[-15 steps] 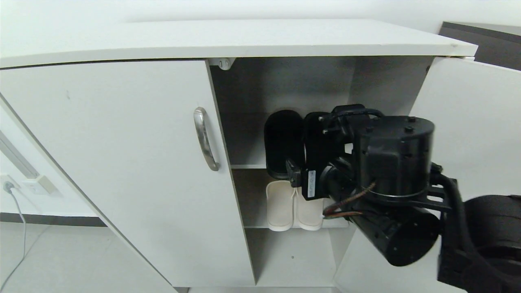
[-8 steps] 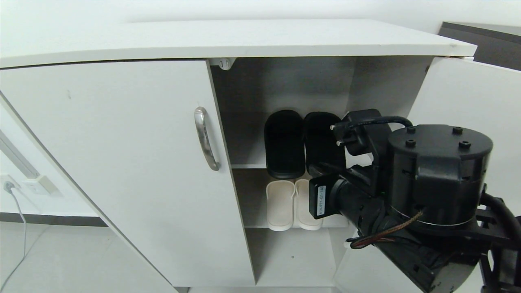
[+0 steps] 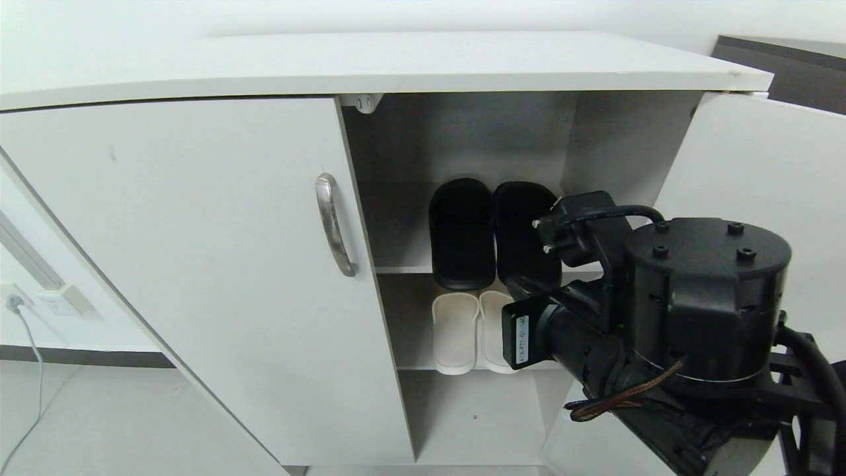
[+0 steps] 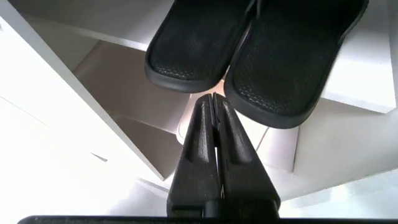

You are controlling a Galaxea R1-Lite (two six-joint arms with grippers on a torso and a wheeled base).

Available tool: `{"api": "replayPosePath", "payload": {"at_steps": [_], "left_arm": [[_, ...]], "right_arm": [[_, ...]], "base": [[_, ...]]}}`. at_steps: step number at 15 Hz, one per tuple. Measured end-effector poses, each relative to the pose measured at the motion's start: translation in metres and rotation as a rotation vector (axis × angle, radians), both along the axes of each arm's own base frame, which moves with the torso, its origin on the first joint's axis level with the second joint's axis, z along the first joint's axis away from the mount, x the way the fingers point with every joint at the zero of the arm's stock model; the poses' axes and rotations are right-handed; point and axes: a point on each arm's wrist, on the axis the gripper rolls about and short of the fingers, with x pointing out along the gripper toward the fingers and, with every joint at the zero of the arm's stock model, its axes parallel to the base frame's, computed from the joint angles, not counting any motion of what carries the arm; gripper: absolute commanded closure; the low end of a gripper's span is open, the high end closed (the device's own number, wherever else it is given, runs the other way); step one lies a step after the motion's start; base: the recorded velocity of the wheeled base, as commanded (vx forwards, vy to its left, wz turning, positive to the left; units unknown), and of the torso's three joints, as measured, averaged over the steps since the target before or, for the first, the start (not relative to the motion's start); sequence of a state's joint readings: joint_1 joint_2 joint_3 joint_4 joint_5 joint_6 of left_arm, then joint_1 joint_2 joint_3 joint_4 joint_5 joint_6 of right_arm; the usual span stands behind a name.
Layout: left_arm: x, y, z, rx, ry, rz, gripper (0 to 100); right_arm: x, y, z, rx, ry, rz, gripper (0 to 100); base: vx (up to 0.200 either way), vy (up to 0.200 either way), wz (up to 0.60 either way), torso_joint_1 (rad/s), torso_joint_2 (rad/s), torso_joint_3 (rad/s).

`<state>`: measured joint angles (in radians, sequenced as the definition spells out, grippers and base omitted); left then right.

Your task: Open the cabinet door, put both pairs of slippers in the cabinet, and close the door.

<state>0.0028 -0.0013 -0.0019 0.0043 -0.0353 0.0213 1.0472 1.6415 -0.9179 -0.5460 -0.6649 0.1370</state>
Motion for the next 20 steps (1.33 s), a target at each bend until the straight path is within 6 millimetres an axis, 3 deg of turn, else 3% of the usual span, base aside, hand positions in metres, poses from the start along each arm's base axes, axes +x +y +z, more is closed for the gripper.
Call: {"api": "replayPosePath", "payload": {"at_steps": [14,20], "left_arm": [[0.000,0.000,0.000,0.000,0.000,-0.002,100],[0.000,0.000,0.000,0.000,0.000,0.001,100]], "right_arm": [[0.007,-0.003,-0.003,0.015,0.004,0.004,100],[0.016,-0.002,-0.012,0.005,0.007,-0.019,100]], "base": [[-0.200,0.000,0.00,0.001,0.00,0.001],[0.000,0.000,0.00,0.000,0.00,0.000]]}}
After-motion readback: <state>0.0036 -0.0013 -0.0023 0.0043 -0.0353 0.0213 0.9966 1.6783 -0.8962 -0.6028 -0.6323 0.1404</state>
